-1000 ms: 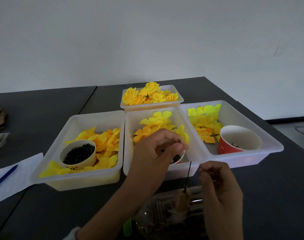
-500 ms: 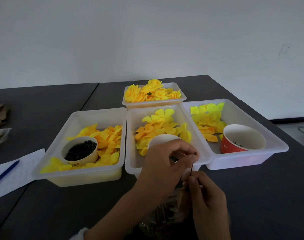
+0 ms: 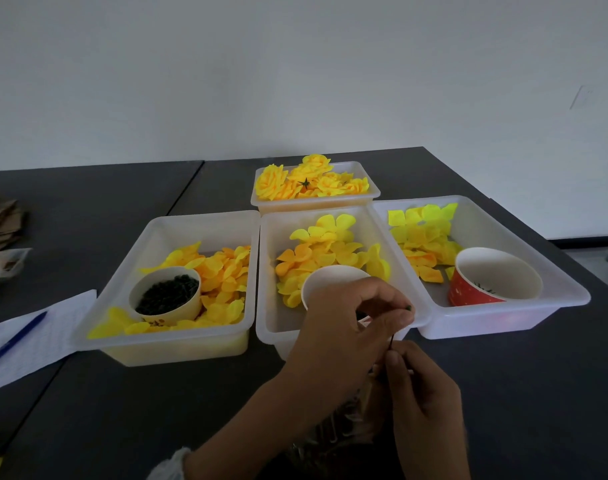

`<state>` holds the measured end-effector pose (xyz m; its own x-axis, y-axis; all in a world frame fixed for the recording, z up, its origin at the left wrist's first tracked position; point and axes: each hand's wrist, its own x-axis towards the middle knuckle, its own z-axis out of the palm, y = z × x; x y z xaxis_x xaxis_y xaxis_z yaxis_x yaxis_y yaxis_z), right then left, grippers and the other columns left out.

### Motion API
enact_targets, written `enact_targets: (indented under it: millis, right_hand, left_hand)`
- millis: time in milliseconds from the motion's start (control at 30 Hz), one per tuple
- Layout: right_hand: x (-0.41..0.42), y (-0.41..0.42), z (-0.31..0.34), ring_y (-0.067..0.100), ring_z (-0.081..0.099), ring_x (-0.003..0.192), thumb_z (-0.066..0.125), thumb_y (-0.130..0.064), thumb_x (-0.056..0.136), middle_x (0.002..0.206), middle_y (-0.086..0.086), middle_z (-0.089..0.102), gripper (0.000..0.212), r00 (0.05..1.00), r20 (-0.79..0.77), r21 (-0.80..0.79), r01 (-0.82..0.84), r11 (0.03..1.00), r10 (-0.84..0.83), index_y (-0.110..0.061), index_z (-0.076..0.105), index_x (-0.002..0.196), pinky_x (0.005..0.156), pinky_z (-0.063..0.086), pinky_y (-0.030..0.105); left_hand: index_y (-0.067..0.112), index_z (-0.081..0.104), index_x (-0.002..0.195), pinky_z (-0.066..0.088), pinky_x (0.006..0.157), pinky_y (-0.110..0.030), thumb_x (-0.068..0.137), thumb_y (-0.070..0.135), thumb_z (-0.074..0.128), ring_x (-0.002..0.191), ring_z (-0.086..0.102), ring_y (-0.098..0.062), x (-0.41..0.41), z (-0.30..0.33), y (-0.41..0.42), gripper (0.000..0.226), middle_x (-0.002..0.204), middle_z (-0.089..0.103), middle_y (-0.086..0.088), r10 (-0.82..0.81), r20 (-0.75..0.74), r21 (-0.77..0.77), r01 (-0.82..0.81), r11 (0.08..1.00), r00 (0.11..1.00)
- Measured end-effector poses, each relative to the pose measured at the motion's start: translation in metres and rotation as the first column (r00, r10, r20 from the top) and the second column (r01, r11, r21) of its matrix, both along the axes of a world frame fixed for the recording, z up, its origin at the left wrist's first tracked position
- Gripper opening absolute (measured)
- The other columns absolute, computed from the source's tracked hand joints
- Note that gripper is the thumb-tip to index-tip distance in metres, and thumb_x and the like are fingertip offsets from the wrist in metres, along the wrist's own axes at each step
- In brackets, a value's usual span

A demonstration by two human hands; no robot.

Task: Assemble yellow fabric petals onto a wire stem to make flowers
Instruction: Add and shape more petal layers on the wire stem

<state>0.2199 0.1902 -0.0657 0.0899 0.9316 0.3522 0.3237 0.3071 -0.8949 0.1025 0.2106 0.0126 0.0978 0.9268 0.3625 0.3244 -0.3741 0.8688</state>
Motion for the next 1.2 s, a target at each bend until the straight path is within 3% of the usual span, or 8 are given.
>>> enact_targets:
  millis: [167,333,500,767,833,967,1133,1200]
  right_hand:
    - [0.0,-0.001,0.0,0.011,0.062,0.06,0.039,-0.049,0.086,0.069,-0.004,0.065,0.036,1.0,0.002,-0.015,-0.002,1.0,0.002,-0.027,0.067,0.082,0.055,0.049,0.033]
    - [0.0,-0.001,0.002,0.009,0.062,0.06,0.039,-0.05,0.085,0.069,-0.003,0.065,0.038,1.0,-0.017,-0.017,-0.005,1.0,0.004,-0.024,0.066,0.079,0.054,0.047,0.021]
    - [-0.001,-0.003,0.004,0.008,0.062,0.063,0.038,-0.049,0.084,0.072,-0.005,0.066,0.038,1.0,0.002,-0.018,0.011,1.0,-0.011,-0.025,0.067,0.08,0.057,0.049,0.031]
    - [-0.003,-0.005,0.01,0.007,0.061,0.058,0.04,-0.045,0.085,0.069,-0.002,0.065,0.035,1.0,-0.021,-0.042,-0.003,0.999,0.002,-0.022,0.067,0.079,0.053,0.045,0.017]
    - [-0.003,-0.005,0.01,0.007,0.062,0.06,0.041,-0.044,0.087,0.071,-0.004,0.065,0.03,1.0,-0.003,-0.064,0.02,0.998,-0.02,-0.027,0.065,0.078,0.056,0.048,0.024]
    - [-0.001,-0.007,0.007,0.01,0.062,0.068,0.046,-0.037,0.085,0.072,-0.003,0.065,0.014,0.997,0.053,-0.125,0.057,0.99,-0.051,-0.037,0.06,0.082,0.065,0.052,0.042]
    - [0.004,-0.003,0.003,-0.002,0.061,0.076,0.045,0.006,0.089,0.089,-0.024,0.064,0.041,0.995,-0.035,-0.202,0.084,0.976,-0.093,-0.035,0.054,0.088,0.067,0.048,0.034]
    - [0.007,-0.003,0.002,0.002,0.063,0.074,0.043,0.013,0.087,0.089,-0.02,0.066,0.047,0.994,-0.061,-0.216,0.073,0.974,-0.088,-0.033,0.055,0.087,0.065,0.049,0.033]
  left_hand:
    - [0.039,0.066,0.08,0.053,0.067,-0.014,0.087,0.017,0.068,0.076,0.065,0.002,-0.001,-0.002,-0.002,0.024,0.084,0.07,0.02,0.019,0.04,0.003,-0.019,1.0,0.999]
    - [0.039,0.065,0.08,0.054,0.068,-0.019,0.087,0.016,0.067,0.083,0.065,0.001,-0.001,-0.002,0.0,0.024,0.085,0.07,0.019,0.039,0.008,0.039,-0.04,0.998,0.999]
    - [0.035,0.067,0.082,0.055,0.067,-0.02,0.086,0.015,0.069,0.083,0.065,0.001,-0.001,-0.003,0.001,0.02,0.085,0.07,0.018,0.033,0.012,0.056,-0.034,0.998,0.999]
    - [0.037,0.067,0.084,0.051,0.068,-0.012,0.087,0.021,0.068,0.087,0.065,0.001,-0.003,-0.009,0.003,0.017,0.088,0.07,0.02,0.021,-0.04,0.075,-0.018,0.997,0.999]
    - [0.035,0.068,0.085,0.052,0.072,-0.014,0.086,0.025,0.068,0.087,0.065,0.0,-0.005,-0.013,0.003,0.01,0.088,0.069,0.021,0.001,-0.07,0.046,0.002,0.999,0.998]
    - [0.037,0.065,0.083,0.053,0.087,-0.032,0.083,0.03,0.069,0.097,0.062,-0.005,-0.013,-0.03,0.001,0.009,0.097,0.065,0.016,-0.082,-0.209,-0.012,0.081,0.997,0.974]
    - [0.03,0.069,0.094,0.048,0.098,-0.03,0.088,0.027,0.068,0.11,0.053,0.004,-0.025,-0.043,0.0,0.007,0.113,0.056,0.023,-0.183,-0.334,-0.071,0.169,0.983,0.925]
    - [0.029,0.07,0.096,0.043,0.1,-0.025,0.089,0.028,0.066,0.113,0.05,0.004,-0.032,-0.038,0.002,0.008,0.117,0.055,0.022,-0.205,-0.405,-0.048,0.203,0.978,0.891]
